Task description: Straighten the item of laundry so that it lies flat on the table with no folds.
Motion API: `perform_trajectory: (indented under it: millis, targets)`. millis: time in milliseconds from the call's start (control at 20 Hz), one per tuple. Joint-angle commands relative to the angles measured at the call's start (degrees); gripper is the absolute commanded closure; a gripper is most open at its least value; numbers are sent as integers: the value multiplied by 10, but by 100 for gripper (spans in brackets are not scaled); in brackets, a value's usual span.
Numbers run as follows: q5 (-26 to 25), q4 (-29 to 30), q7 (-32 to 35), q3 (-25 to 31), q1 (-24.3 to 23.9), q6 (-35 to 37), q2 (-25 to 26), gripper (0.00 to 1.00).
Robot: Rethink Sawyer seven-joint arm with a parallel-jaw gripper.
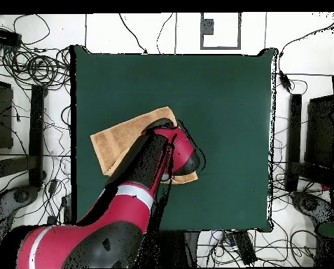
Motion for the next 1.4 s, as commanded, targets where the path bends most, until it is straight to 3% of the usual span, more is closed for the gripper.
perform_trajectory:
  millis: [50,450,850,1400]
  targets:
    - [-10,6,276,80,-1,-47,66,0]
    - [-12,27,311,83,6,-115,59,0]
    - [15,118,320,40,44,-149,-10,0]
    - [0,123,304,50,27,-162,-24,0]
